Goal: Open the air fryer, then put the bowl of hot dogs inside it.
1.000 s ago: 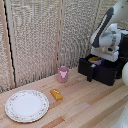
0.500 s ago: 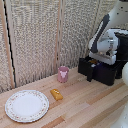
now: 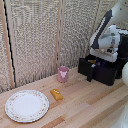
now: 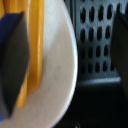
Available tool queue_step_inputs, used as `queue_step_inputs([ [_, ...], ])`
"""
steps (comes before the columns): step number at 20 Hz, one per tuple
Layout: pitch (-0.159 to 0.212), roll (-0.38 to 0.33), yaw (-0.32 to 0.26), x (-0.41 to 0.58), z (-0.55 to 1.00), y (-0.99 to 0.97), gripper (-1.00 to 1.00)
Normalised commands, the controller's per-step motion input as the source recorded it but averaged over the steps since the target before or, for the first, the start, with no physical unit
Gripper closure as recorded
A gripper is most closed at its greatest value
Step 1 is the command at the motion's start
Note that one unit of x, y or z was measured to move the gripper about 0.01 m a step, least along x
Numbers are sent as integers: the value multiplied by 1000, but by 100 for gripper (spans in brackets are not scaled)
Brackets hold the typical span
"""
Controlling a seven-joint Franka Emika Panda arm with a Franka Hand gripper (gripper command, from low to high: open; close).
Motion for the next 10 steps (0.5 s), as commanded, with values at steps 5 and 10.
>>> queue_step_inputs([
  [5, 0, 9, 0, 10, 674, 53, -100],
  [10, 71, 26, -24, 56, 751, -1, -100],
])
